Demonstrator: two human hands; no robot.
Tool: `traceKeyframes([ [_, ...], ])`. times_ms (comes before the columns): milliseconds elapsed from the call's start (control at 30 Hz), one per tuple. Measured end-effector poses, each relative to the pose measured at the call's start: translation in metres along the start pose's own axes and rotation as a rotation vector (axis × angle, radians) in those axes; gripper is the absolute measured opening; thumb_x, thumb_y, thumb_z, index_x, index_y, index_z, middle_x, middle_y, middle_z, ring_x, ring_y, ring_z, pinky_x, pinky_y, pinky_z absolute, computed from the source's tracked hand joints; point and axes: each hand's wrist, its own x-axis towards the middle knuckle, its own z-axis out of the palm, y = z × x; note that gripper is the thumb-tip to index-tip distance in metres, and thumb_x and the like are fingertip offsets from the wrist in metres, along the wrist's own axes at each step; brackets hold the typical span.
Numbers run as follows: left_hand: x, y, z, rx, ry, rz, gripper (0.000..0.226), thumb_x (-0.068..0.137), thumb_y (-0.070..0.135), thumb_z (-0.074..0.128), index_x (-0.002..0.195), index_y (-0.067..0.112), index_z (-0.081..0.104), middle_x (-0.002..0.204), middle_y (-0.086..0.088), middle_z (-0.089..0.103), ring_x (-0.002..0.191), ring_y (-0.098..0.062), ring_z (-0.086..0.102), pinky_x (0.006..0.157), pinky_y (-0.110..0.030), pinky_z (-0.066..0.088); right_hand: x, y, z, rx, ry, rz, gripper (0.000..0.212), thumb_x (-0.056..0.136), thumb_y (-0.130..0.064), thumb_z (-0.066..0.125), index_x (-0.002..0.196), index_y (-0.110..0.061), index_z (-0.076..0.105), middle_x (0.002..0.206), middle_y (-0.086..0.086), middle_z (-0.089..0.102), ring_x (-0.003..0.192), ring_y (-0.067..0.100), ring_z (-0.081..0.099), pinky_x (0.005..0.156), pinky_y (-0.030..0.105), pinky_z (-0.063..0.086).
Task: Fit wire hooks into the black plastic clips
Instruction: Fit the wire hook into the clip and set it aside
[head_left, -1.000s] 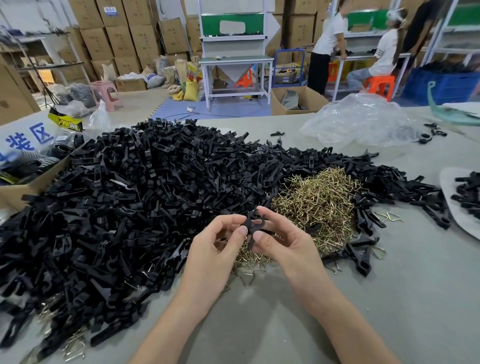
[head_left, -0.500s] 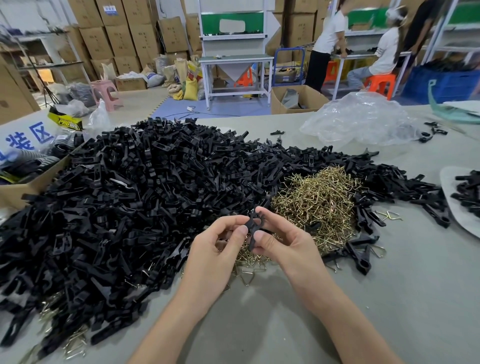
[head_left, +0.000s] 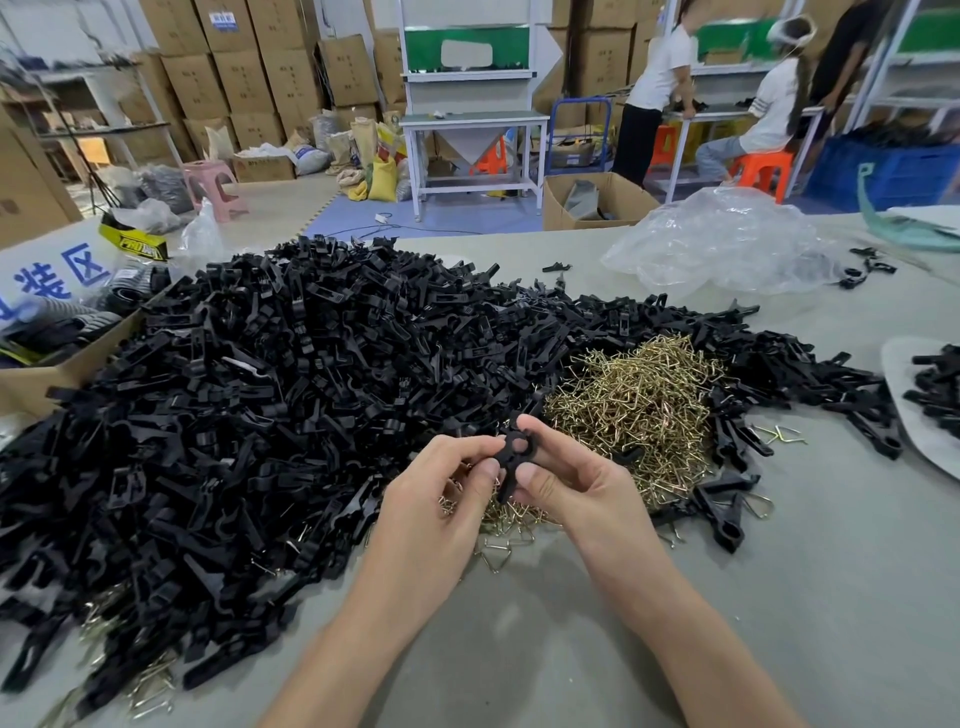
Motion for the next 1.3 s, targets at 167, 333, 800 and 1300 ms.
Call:
traceKeyframes([
  [167,0.0,-0.005,-0.001,0.032,0.0,0.033,0.02,0.098,0.021,0.061,0.111,0.036,0.066,0.103,0.019,0.067,0.095,-0.007,0.063,0.077,-0.01,0.044,-0.001,-0.001,-0.001,-0.046,-0.004,-0.003,0.045,0.091,-0.002,0.068,0.129,-0.025,0.065,0.11,0.001,0.077,0.092,0.011,0.068,0.085,0.024,0.057],
  [333,-0.001,-0.003,0.001,0.036,0.045,0.067,0.02,0.099,0.021,0.061,0.109,0.036,0.066,0.102,0.017,0.066,0.095,-0.008,0.063,0.076,-0.01,0.044,-0.002,-0.003,0.001,-0.021,0.001,0.017,0.043,0.091,-0.001,0.068,0.127,-0.023,0.067,0.111,0.003,0.077,0.093,0.01,0.068,0.081,0.022,0.057],
  [800,-0.002,0.0,0.003,0.01,0.021,0.012,0.02,0.098,0.018,0.062,0.107,0.034,0.068,0.098,0.017,0.068,0.09,-0.008,0.065,0.072,-0.011,0.045,-0.004,-0.006,0.002,-0.017,-0.002,0.017,0.044,0.088,-0.005,0.07,0.128,-0.024,0.067,0.11,0.009,0.076,0.092,0.01,0.068,0.081,0.022,0.056],
  [1300,0.002,-0.017,-0.008,0.298,-0.029,-0.039,0.032,0.1,0.041,0.047,0.13,0.035,0.058,0.117,0.021,0.064,0.112,-0.001,0.058,0.093,-0.022,0.045,0.0,-0.01,-0.002,0.144,0.076,-0.002,0.023,0.076,-0.02,0.073,0.098,-0.025,0.079,0.097,0.003,0.076,0.083,0.011,0.068,0.071,0.02,0.056],
])
